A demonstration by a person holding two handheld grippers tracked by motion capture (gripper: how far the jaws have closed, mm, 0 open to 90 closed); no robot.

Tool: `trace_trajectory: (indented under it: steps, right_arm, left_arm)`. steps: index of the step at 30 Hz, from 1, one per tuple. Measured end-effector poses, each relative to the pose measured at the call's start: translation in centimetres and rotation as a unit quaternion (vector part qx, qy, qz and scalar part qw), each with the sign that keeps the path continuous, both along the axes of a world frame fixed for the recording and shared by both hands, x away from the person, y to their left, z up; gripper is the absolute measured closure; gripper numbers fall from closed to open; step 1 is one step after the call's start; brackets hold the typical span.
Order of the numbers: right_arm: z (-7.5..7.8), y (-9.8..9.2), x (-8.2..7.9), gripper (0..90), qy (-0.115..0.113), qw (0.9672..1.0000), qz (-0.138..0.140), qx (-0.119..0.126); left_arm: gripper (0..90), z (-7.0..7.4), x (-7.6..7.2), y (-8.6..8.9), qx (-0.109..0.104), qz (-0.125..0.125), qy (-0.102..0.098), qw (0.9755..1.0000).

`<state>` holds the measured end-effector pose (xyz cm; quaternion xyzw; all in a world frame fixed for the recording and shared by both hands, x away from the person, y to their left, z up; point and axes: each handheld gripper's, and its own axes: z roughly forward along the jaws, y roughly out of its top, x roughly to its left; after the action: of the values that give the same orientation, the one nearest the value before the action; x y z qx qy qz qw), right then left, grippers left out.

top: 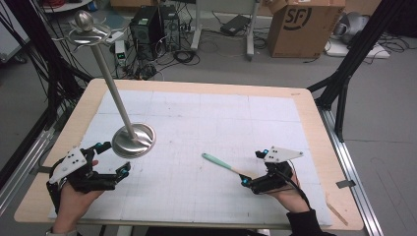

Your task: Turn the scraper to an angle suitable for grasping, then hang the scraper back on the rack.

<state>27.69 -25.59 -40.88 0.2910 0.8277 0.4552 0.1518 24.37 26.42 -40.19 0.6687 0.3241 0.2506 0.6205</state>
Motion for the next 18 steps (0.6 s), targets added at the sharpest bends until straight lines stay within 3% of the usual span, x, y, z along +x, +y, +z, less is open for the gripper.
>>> trace_trajectory:
  steps: [10, 18]
  right_arm:
    - [0.3, 0.4, 1.3, 0.1, 0.03, 0.9981, 0.013, -0.052]
    - [0.2, 1.6, 3.1, 4.4, 0.088, 0.9907, 0.014, -0.103]
  left_arm:
    - [1.7, -0.1, 0.0, -0.1, 0.0, -0.004, 0.004, 1.0]
    - [1.7, -0.1, 0.0, 0.0, -0.001, -0.004, 0.006, 1.0]
